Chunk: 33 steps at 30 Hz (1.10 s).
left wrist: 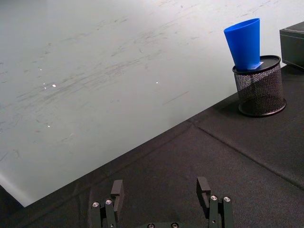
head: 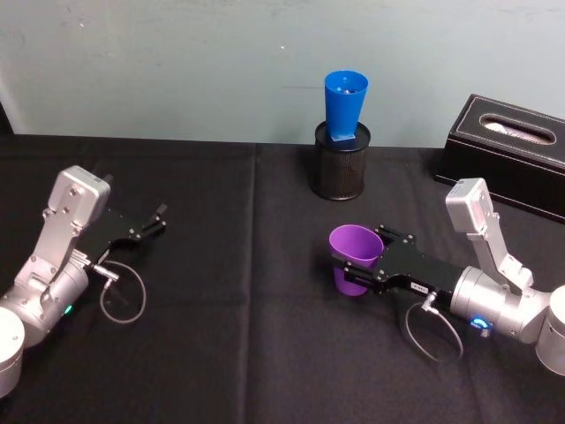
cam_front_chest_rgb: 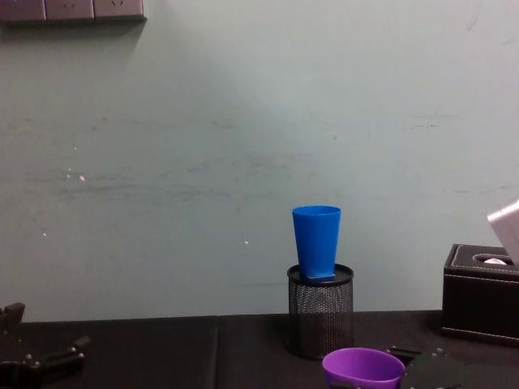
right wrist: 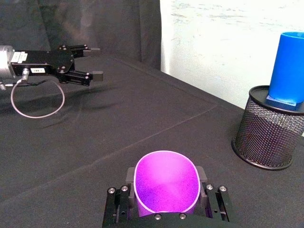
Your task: Pick up one cup with a gripper and tap it against the other cup.
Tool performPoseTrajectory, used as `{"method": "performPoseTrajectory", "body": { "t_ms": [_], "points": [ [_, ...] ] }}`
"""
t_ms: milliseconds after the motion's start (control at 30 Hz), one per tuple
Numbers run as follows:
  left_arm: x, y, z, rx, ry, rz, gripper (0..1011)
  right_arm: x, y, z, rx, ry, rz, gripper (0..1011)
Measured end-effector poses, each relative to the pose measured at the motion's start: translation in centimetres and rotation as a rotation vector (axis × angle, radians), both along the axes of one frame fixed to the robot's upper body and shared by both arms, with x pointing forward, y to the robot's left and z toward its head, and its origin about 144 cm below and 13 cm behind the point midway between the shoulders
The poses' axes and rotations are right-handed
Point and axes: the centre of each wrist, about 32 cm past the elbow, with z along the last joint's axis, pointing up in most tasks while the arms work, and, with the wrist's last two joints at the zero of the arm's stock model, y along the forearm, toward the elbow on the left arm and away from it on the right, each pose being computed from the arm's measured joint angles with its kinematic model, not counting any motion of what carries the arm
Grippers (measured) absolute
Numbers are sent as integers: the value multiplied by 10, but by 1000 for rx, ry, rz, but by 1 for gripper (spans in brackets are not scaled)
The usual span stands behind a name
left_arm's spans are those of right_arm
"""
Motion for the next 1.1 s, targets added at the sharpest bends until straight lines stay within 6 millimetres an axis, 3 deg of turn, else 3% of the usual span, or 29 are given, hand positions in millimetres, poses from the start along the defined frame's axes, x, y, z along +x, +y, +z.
{"method": "performPoseTrajectory", "body": {
  "t_ms": [567,900,1100],
  "points": [
    [0,0,0,0,0,0,1005,0,0,0,-2,3,1,728],
    [0,0,0,0,0,0,1005,0,0,0,-6,6,1,990],
    [0,0,0,0,0,0,1005,0,0,0,-5,5,1,1003]
  ]
}}
